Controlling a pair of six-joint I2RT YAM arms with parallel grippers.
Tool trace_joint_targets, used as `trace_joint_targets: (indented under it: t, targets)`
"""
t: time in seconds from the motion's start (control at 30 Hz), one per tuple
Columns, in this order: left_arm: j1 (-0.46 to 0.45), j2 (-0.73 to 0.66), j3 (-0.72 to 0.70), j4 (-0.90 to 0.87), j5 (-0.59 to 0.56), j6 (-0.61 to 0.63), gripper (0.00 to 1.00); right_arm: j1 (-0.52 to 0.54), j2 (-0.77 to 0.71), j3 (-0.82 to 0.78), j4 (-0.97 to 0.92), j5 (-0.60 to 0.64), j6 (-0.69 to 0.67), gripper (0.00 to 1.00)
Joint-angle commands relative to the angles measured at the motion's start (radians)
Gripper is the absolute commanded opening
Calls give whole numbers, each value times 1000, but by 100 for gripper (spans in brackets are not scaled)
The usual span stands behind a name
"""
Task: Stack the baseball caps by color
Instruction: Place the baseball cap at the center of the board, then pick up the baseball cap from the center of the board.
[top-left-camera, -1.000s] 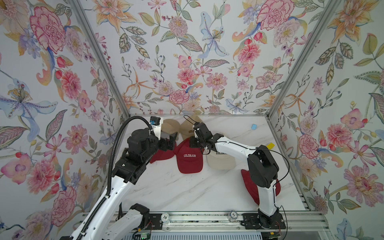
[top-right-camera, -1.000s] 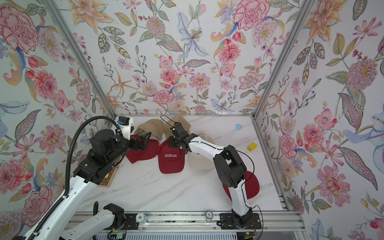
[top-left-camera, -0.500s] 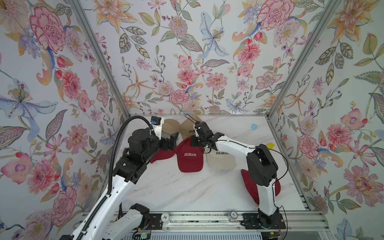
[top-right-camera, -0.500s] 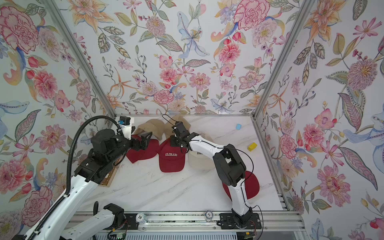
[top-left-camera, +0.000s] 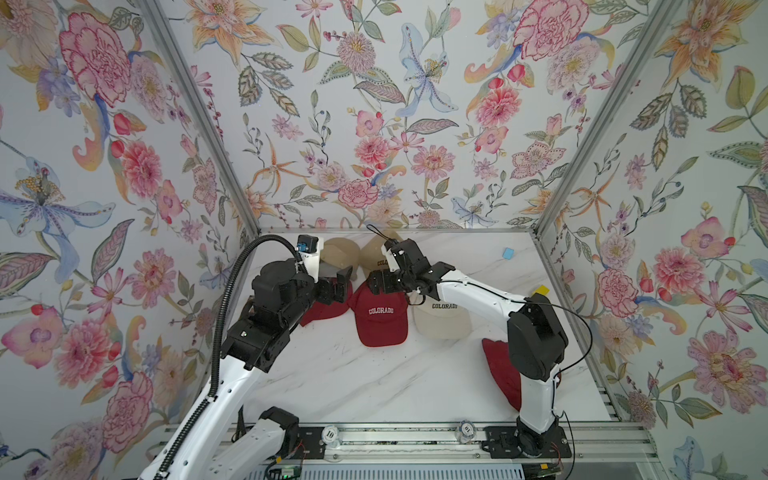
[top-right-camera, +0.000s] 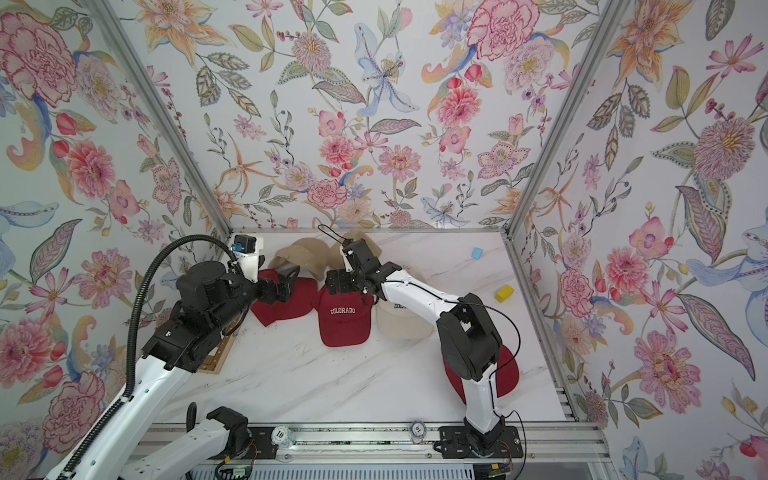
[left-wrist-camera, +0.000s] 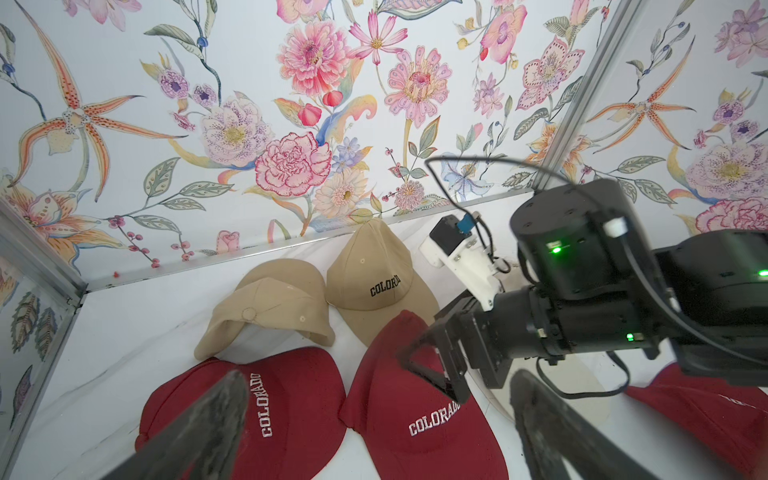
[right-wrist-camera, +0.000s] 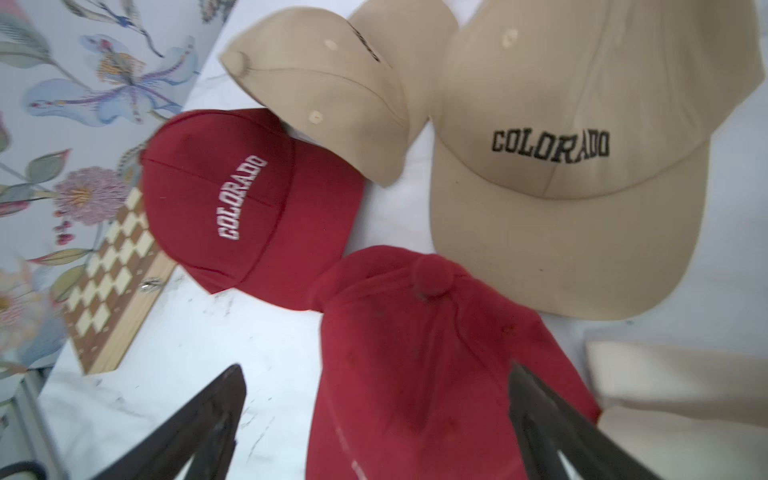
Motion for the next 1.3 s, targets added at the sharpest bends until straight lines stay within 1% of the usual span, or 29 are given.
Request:
trace_joint_targets:
  t: [0.0,0.1,0.17,0.23,0.3,0.37,0.43,0.53,0.63,0.73,0.8,0.93,1.07,1.27]
  targets:
    - [12,-18,11,-31,-26,-21,100,16,-152,-17,-20,-9,-54,99]
    - [11,-6,9,-47,-33,-81,100,13,-295,-115,-27,36,-64,99]
    - [-4,15,14,-45,-1,-142,100,2,-403,-195,-45,79,-71,99]
    - [-67,29,-4,-11,-11,-193,99,-21,-520,-280,-75,116,-71,99]
    - [-161,53,-14,-7,-70,-217,99,-60,-650,-369,-115,147,-60,99]
    - [-235,72,-29,-7,-117,-250,100,-108,-757,-439,-158,162,-48,99]
    - [-295,80,-71,30,-124,-298,100,-189,-843,-486,-214,170,-34,99]
    - [-382,94,-161,140,-110,-395,100,-300,-940,-527,-288,153,-25,99]
    - [-476,132,-247,286,-96,-489,100,-398,-984,-529,-343,122,-35,99]
    - [-576,206,-303,450,-91,-573,100,-478,-994,-509,-376,79,-56,99]
    - [-654,287,-304,548,-100,-610,100,-524,-992,-494,-381,47,-70,99]
    - [-766,455,-267,691,-97,-671,100,-588,-983,-466,-383,-2,-85,99]
    - [-817,604,-279,935,-26,-800,100,-635,-978,-444,-383,-37,-102,99]
    - [-849,821,-199,1115,63,-880,100,-696,-989,-441,-382,-98,-119,99]
